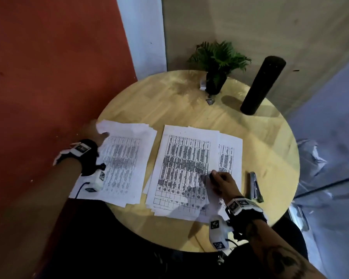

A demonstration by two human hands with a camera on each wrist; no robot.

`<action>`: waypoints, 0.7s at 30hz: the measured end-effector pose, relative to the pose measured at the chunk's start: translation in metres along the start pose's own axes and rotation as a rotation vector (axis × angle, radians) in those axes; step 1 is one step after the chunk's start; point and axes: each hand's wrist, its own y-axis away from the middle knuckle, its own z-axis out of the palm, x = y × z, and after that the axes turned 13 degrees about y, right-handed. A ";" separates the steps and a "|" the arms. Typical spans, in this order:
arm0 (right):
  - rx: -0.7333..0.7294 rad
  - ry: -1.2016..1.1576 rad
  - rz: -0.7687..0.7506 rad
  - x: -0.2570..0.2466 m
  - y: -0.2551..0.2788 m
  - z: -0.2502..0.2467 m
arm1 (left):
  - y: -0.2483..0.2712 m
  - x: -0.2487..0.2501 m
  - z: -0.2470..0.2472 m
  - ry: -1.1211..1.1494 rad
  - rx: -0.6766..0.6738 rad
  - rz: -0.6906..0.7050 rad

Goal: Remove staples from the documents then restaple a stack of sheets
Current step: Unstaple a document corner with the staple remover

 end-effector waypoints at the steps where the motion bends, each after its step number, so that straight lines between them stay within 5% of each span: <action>1: 0.011 -0.009 0.004 0.002 0.000 0.001 | 0.007 0.018 0.015 -0.029 0.005 0.088; 3: 0.036 -0.023 0.015 0.006 0.000 0.003 | 0.028 0.053 0.054 -0.043 -0.100 0.184; 7: 0.039 -0.029 0.005 0.005 0.000 0.005 | 0.054 0.095 0.131 -0.029 -0.357 -0.039; 13: 0.043 -0.048 0.010 0.010 -0.003 0.007 | 0.067 0.104 0.159 0.146 -0.301 -0.303; 21: 0.018 -0.052 0.007 0.011 -0.006 0.005 | 0.060 0.095 0.148 0.181 -0.344 -0.120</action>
